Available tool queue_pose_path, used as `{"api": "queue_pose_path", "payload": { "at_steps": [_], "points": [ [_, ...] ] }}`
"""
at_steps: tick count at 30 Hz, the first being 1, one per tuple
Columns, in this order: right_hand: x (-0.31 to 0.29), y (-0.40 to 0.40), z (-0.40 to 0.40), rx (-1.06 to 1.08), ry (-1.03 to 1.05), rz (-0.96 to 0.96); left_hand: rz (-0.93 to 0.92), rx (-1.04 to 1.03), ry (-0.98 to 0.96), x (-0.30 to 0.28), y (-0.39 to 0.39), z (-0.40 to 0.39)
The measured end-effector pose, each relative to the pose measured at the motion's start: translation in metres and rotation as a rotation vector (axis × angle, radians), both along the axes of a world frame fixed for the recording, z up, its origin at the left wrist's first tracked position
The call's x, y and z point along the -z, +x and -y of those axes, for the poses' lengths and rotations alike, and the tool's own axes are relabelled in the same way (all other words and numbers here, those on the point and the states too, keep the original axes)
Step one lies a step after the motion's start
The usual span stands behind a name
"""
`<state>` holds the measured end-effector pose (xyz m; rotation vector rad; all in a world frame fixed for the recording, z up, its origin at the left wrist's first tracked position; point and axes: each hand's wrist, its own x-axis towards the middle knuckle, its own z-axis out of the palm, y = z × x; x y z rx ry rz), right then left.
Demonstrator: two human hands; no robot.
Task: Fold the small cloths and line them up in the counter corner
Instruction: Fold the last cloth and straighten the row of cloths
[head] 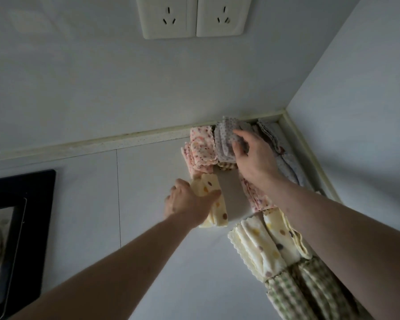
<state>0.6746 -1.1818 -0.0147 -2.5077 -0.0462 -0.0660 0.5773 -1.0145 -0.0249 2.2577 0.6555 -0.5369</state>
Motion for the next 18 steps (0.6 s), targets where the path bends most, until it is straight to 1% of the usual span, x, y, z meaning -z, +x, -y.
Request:
{"api": "queue_pose_path", "payload": {
  "at_steps": [1, 3, 5, 7, 9, 11, 13, 16, 18],
  "points": [
    [0.000, -0.003, 0.002, 0.016, 0.009, -0.012, -0.037, -0.010, 0.000, 0.003, -0.003, 0.006],
    [-0.003, -0.008, 0.004, 0.067, 0.045, 0.013, -0.056, -0.075, -0.044, 0.007, -0.004, 0.013],
    [-0.007, -0.015, 0.006, 0.106, 0.090, 0.040, -0.082, -0.160, -0.168, 0.004, -0.009, 0.015],
    [-0.011, -0.025, 0.012, 0.116, 0.129, 0.065, -0.070, -0.127, -0.245, -0.009, -0.016, 0.008],
    [-0.010, -0.039, 0.026, 0.124, 0.141, 0.048, 0.027, -0.071, -0.330, -0.033, -0.014, -0.008],
    [-0.008, -0.057, 0.044, 0.136, 0.078, -0.028, 0.139, -0.061, -0.396, -0.061, 0.004, -0.026],
    [-0.001, -0.072, 0.060, 0.114, -0.009, -0.095, 0.207, -0.063, -0.379, -0.078, 0.034, -0.039],
    [0.010, -0.078, 0.074, 0.113, -0.119, -0.162, 0.224, -0.074, -0.349, -0.074, 0.083, -0.039],
    [0.012, -0.076, 0.074, 0.129, -0.158, -0.184, 0.179, -0.088, -0.325, -0.060, 0.108, -0.034]
  ]
}}
